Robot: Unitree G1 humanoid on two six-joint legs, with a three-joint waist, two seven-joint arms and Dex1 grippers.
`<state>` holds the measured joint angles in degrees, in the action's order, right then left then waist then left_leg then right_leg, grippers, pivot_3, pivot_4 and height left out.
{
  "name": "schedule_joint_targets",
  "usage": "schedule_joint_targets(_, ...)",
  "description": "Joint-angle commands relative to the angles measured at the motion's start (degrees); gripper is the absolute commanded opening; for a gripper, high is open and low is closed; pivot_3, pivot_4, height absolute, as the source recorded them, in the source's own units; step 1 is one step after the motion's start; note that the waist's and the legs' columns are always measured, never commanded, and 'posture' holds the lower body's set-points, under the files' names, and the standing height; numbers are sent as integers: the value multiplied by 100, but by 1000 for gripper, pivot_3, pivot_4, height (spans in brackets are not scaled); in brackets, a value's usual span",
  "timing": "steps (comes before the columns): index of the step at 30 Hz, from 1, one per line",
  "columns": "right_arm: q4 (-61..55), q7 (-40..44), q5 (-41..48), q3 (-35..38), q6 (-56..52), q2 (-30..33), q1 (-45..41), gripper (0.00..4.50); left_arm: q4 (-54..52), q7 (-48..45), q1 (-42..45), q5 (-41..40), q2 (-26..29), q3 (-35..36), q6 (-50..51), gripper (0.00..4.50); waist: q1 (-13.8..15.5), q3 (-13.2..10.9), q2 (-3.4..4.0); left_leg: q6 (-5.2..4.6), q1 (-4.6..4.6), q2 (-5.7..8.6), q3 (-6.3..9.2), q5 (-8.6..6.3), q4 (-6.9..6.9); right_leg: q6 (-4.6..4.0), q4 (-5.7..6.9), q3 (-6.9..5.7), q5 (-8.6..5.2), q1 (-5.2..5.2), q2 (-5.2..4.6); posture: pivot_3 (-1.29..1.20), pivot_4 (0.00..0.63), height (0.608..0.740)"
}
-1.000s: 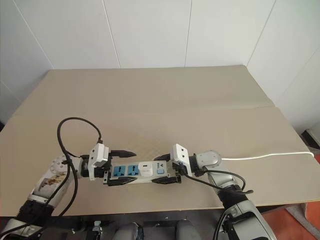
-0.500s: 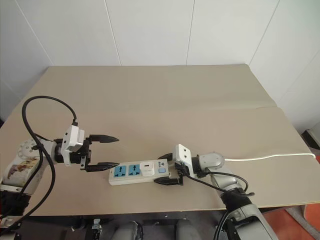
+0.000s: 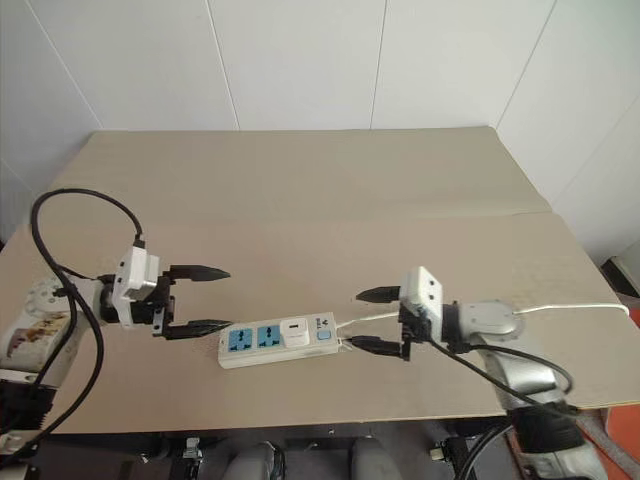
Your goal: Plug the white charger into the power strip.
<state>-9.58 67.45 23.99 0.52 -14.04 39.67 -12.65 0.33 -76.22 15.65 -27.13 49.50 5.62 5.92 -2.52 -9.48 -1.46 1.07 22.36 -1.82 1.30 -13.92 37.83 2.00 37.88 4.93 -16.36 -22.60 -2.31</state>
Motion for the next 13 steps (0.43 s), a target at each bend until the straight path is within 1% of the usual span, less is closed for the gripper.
schedule_joint_targets(1,-304,11,306,568,-56,286,244,4457,-283,-109,-220,-162,312,502,5,4500,1,-3,-1,-1,0,0,0,-1,0,0,-2,0,0,0,0,0,150,740)
schedule_joint_targets(6,-387,53,484,1189,-42,692,647,4457,-394,-253,-657,-235,718,1081,82,4500,6,-6,-2,-1,-2,-1,-3,-1,0,0,-2,0,0,3,-1,0,150,740)
schedule_joint_targets(13,-411,87,615,1561,-28,951,899,4457,-669,-309,-1154,-412,943,1554,289,4500,6,-7,-3,-1,-3,-3,-6,-1,0,-1,-4,-1,-2,4,-1,0,150,740)
